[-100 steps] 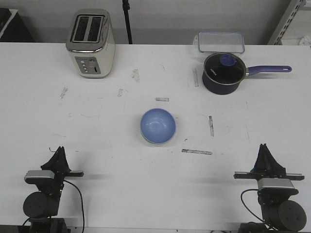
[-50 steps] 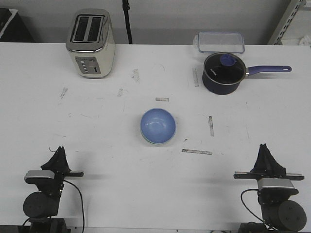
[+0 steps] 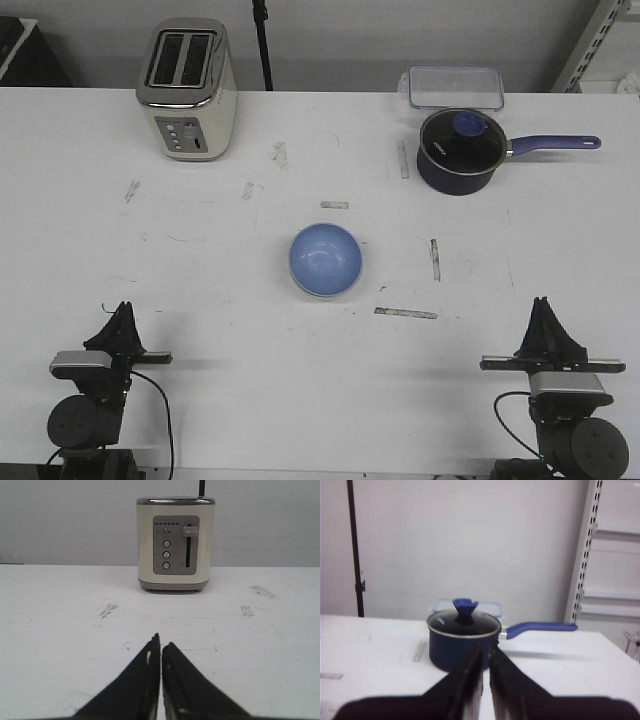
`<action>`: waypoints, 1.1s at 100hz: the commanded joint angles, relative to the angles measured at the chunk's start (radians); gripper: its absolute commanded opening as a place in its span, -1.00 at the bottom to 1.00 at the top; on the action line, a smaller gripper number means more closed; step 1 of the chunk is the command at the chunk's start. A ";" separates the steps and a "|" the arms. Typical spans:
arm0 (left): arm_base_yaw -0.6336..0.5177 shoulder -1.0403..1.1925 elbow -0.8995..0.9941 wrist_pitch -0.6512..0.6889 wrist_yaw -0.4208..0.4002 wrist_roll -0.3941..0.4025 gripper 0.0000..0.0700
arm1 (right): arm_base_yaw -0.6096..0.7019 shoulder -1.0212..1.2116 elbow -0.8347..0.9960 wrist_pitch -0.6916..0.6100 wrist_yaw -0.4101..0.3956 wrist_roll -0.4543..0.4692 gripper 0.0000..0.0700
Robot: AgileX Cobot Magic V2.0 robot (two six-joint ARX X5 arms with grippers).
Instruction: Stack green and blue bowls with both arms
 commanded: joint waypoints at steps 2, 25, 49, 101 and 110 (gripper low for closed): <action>0.002 -0.002 -0.022 0.015 0.000 -0.009 -1.00 | 0.004 -0.031 -0.052 0.042 -0.003 0.026 -0.96; 0.002 -0.002 -0.022 0.013 0.000 -0.009 -1.00 | 0.003 -0.089 -0.197 0.086 -0.050 0.096 -0.96; 0.002 -0.002 -0.022 0.008 0.000 -0.009 -1.00 | 0.004 -0.089 -0.289 0.149 -0.071 0.095 -0.96; 0.002 -0.002 -0.022 0.008 0.000 -0.009 -1.00 | 0.005 -0.089 -0.311 0.138 -0.044 0.096 -0.96; 0.002 -0.002 -0.022 0.008 0.000 -0.009 -1.00 | 0.005 -0.089 -0.311 0.135 -0.043 0.096 -0.96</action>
